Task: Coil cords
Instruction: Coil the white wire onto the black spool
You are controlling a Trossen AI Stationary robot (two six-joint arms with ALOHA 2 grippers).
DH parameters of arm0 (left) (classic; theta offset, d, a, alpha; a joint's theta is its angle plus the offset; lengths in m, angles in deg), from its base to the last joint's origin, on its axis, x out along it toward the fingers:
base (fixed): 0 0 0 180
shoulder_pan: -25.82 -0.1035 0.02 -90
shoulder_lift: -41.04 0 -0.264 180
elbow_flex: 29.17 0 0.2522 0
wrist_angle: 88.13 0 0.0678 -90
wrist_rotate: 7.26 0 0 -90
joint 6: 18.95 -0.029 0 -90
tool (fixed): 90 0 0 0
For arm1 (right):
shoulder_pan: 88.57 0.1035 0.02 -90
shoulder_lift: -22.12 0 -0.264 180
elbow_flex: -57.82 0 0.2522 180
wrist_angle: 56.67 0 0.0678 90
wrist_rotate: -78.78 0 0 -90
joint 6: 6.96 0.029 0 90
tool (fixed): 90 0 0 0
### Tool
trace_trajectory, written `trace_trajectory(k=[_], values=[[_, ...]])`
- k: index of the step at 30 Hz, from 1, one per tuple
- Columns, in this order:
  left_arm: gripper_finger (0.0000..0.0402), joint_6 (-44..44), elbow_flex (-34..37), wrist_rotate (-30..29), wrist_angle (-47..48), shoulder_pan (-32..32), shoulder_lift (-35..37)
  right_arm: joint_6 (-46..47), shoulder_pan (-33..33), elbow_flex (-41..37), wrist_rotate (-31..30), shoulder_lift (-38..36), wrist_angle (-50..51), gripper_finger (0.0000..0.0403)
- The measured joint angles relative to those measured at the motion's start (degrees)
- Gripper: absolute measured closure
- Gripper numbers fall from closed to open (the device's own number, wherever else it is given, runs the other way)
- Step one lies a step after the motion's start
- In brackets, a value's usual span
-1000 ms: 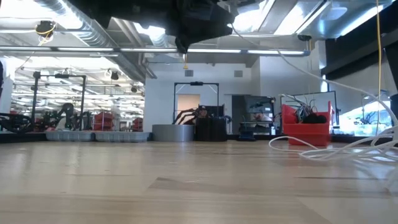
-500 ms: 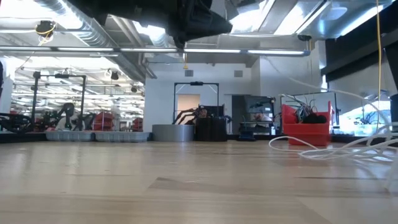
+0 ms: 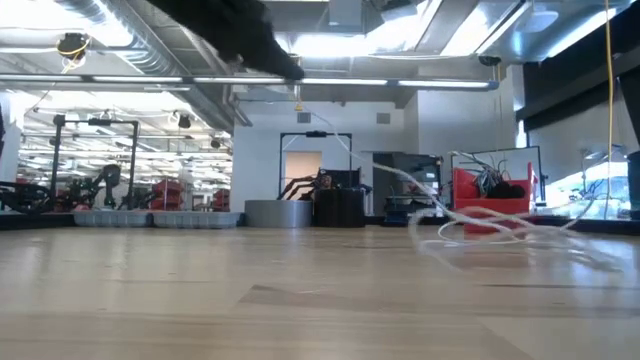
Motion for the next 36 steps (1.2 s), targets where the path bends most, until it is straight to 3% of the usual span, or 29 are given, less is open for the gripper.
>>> trace_trajectory(k=[5,12,20,27,36], values=[[0.0398,3.57,0.07,-0.33,8.13,2.56,7.03,0.04,-0.13,0.03,1.63,-0.13,5.89,0.0399],[0.0399,9.81,0.07,-0.20,13.34,5.14,12.86,1.82,-3.89,0.10,10.26,0.80,13.28,0.0400],[0.0394,13.86,0.07,1.01,11.63,6.42,13.04,2.47,-9.27,0.08,7.52,6.67,12.23,0.0400],[0.0397,15.03,0.07,3.01,4.83,6.22,10.79,5.17,-11.45,0.06,8.63,8.16,10.03,0.0400],[0.0399,9.71,0.07,3.31,-8.92,5.38,4.16,6.12,-11.45,0.06,9.45,8.16,8.01,0.0400]])
